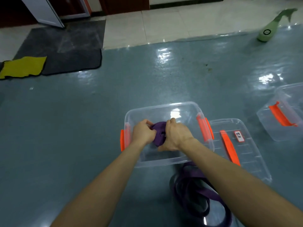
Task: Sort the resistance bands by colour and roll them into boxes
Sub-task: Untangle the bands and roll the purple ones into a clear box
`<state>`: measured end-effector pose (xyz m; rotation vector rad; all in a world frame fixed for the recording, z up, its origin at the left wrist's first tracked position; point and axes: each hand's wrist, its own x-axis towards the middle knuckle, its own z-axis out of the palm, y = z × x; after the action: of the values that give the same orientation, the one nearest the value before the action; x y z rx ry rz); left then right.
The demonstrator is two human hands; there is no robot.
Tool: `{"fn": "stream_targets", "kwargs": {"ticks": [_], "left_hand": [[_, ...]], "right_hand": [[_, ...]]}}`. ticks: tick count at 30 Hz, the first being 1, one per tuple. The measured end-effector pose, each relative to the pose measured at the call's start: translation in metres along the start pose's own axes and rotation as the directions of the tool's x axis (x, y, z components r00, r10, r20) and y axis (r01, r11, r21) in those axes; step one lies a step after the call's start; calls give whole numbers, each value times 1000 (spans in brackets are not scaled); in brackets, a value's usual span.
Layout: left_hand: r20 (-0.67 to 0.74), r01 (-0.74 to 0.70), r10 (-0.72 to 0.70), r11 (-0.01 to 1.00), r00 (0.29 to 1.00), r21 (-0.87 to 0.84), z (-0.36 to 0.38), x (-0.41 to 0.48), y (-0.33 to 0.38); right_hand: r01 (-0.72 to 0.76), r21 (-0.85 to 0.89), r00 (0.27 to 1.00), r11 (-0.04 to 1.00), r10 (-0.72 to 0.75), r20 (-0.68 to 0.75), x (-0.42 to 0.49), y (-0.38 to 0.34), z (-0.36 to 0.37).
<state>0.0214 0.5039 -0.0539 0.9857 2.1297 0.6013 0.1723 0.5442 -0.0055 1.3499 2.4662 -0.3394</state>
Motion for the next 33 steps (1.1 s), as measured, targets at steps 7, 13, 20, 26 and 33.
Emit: {"fn": "stream_targets", "kwargs": {"ticks": [7,13,20,26,33], "left_hand": [[13,68,-69,995,998,68,15,6,2],[-40,99,-97,994,994,54,25,5,3],[-80,150,-137,970,987,192,27,7,-1],[-92,156,-133,928,987,338,28,7,1],[34,108,-123,953,992,284,9,3,12]], "right_hand": [[-33,20,994,999,31,107,16,-1,17],[-50,48,988,998,43,147,25,1,28],[-19,-11,983,1000,20,182,33,-1,31],[-103,60,963,993,84,255,11,5,-3],[66,523,868,850,210,-450,-92,32,-40]]}}
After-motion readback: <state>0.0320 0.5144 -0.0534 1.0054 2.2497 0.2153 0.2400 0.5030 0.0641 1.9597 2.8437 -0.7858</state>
